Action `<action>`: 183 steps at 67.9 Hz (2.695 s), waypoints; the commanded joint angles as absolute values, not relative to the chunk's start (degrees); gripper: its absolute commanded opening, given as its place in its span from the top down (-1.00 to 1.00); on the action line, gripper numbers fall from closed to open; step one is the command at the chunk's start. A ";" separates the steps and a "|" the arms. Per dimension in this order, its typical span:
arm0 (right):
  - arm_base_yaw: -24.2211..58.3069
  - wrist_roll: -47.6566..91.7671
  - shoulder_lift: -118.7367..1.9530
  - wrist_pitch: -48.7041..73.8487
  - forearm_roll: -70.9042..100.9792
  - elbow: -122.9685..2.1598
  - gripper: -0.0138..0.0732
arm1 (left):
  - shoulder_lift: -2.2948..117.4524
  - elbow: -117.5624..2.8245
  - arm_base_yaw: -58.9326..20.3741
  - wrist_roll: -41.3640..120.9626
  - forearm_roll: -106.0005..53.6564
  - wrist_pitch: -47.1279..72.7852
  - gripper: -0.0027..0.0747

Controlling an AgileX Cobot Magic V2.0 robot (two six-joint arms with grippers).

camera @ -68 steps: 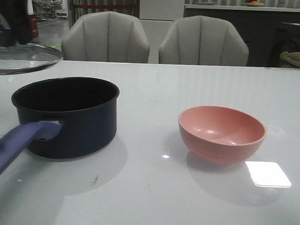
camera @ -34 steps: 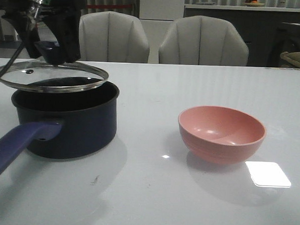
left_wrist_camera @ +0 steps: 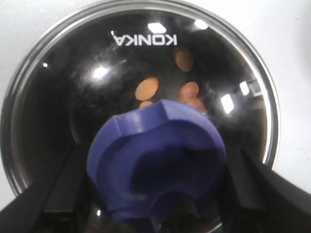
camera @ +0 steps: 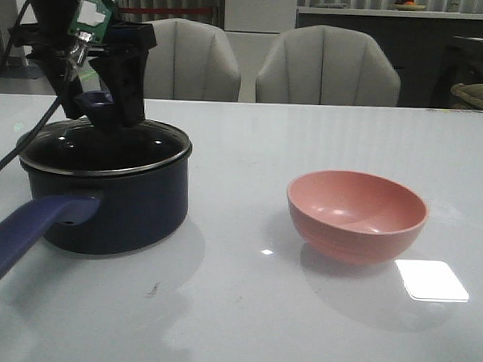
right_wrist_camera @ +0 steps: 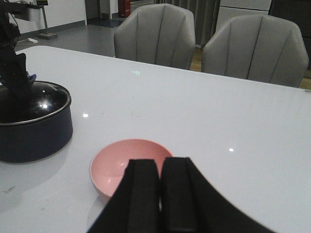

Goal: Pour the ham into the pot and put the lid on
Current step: 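Lower the glass lid onto the pot with the left gripper, then release the lid knob and raise the left gripper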

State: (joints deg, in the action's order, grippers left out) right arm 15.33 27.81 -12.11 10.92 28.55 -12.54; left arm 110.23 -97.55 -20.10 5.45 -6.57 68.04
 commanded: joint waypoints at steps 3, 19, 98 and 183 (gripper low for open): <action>15.43 28.26 -12.50 6.65 29.14 -14.17 0.31 | 107.44 -99.63 -20.33 5.47 -7.18 65.19 0.15; 15.43 28.26 -12.50 6.65 29.14 -14.17 0.31 | 107.44 -99.63 -20.33 5.47 -7.27 66.77 0.01; 15.43 28.26 -12.50 6.65 29.14 -14.17 0.31 | 85.55 -93.82 -15.95 8.68 -5.72 65.03 -0.63; 15.43 28.26 -12.50 6.65 29.14 -14.17 0.31 | 5.73 -18.94 -15.24 8.68 -10.86 13.70 -0.03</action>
State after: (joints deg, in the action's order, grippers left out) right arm 15.33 27.81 -12.11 10.92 28.55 -12.54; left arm 6.93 -18.26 -15.12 8.53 -10.00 19.85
